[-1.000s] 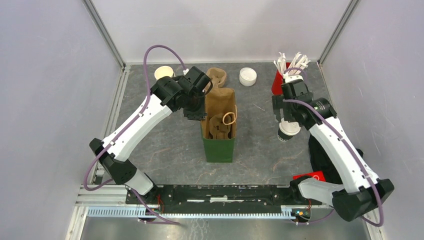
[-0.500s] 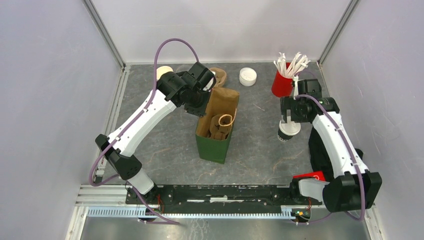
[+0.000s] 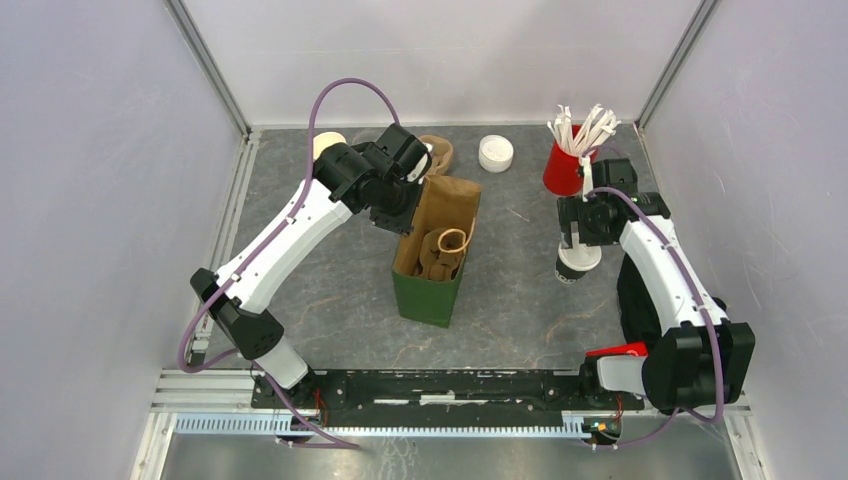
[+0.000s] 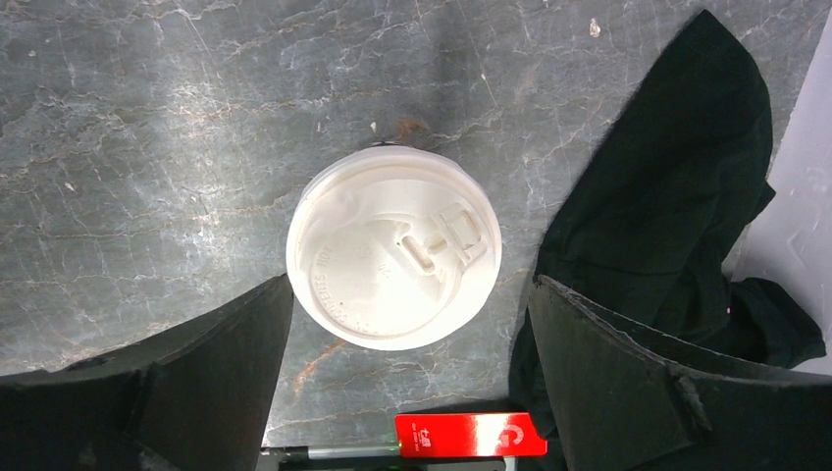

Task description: Pack the takeout coffee

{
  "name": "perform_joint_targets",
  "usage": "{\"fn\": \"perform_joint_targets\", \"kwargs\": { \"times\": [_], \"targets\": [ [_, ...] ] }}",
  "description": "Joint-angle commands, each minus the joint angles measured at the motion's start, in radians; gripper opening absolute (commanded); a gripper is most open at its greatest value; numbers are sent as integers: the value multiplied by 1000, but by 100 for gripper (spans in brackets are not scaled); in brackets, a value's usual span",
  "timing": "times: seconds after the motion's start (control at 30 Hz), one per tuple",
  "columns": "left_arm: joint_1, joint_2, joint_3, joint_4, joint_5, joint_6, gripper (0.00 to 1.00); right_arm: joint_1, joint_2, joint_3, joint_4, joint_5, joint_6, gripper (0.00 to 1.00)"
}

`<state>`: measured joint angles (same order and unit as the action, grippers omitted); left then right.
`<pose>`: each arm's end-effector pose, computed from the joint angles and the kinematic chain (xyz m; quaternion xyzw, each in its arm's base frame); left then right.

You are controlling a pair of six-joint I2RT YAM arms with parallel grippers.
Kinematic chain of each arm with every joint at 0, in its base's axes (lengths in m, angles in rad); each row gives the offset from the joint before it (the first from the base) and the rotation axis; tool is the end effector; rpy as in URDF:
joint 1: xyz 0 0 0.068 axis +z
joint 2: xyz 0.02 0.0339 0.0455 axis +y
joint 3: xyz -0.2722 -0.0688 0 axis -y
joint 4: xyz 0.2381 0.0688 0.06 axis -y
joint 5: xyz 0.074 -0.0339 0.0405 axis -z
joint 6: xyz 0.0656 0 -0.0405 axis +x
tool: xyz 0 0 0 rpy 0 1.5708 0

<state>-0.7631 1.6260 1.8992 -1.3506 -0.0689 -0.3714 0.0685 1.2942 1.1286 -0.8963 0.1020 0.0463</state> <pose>0.2302 -0.2139 0.3845 0.1803 0.9523 -0.1030 0.2238 0.2581 0.0110 0.2737 0.0021 0.9666 -0.0348 0.2538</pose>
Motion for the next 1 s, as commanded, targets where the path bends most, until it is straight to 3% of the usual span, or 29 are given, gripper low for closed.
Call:
{"fn": "perform_joint_targets", "kwargs": {
  "times": [0.0, 0.33, 0.63, 0.97],
  "targets": [
    [2, -26, 14, 32, 31, 52, 4, -6, -1, -17, 23, -20, -16, 95],
    [2, -19, 19, 39, 54, 51, 5, -6, 3, -22, 31, -56, -25, 94],
    [2, -27, 14, 39, 41, 49, 5, -6, 18, -34, 41, -36, -24, 87],
    [1, -27, 10, 41, 52, 43, 5, -7, 27, -62, 60, -36, -19, 89]
  ]
}}
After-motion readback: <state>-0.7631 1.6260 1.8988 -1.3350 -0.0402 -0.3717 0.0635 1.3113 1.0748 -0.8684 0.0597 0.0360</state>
